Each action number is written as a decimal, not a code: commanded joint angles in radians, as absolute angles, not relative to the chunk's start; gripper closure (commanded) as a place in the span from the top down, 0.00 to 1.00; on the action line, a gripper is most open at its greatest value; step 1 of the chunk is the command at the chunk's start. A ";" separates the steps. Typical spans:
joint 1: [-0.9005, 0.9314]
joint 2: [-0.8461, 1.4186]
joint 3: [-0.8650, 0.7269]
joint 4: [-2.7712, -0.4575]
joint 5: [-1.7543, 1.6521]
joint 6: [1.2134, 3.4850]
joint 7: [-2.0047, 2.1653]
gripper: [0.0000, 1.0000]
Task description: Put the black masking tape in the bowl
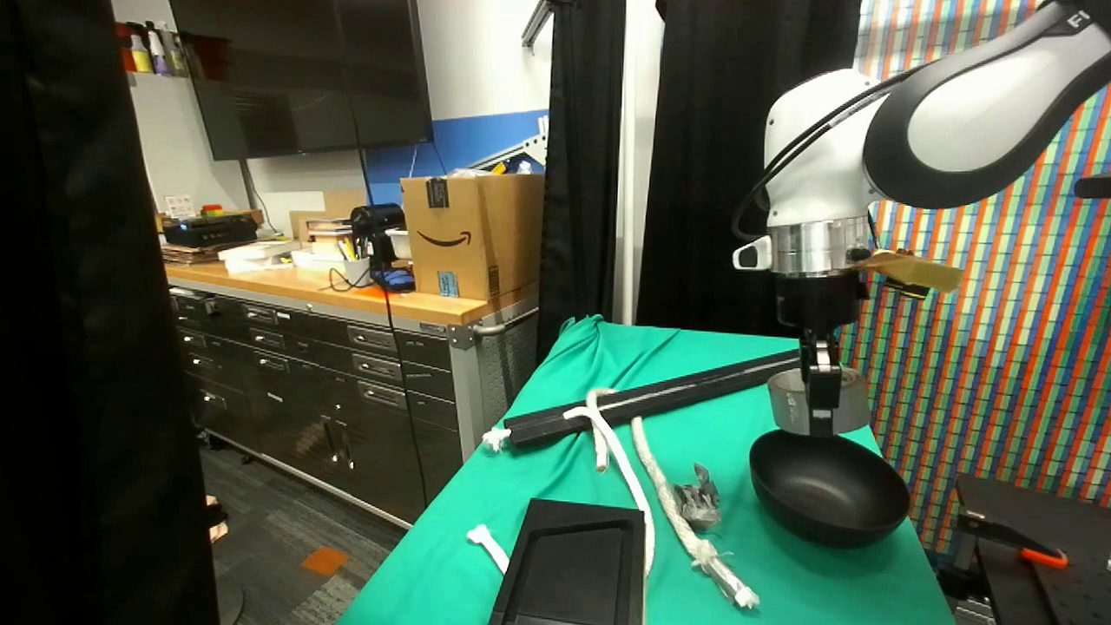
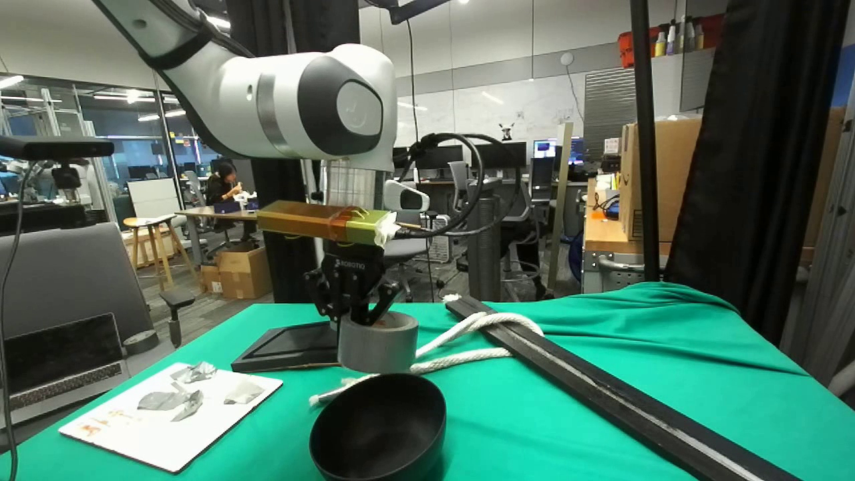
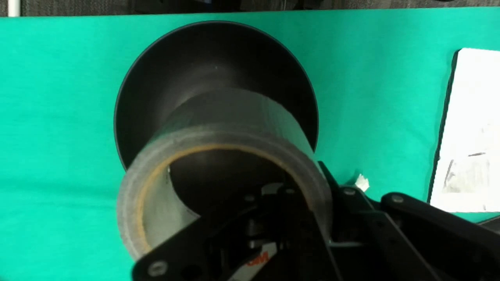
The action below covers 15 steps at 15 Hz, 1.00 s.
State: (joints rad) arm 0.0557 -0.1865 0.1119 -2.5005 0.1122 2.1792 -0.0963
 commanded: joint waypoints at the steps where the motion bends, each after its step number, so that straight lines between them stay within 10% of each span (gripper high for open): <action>1: 0.075 -0.224 0.095 -2.543 0.141 2.221 -0.083 0.10; 4: 0.075 -0.225 0.095 -2.566 0.154 2.239 -0.080 0.11; 5: 0.075 -0.223 0.095 -2.568 0.155 2.229 -0.078 0.40; 6: 0.072 -0.186 0.094 -2.539 0.136 2.211 -0.091 0.15; 9: 0.072 -0.187 0.094 -2.547 0.137 2.211 -0.088 0.37; 15: 0.072 -0.188 0.094 -2.547 0.137 2.211 -0.087 0.40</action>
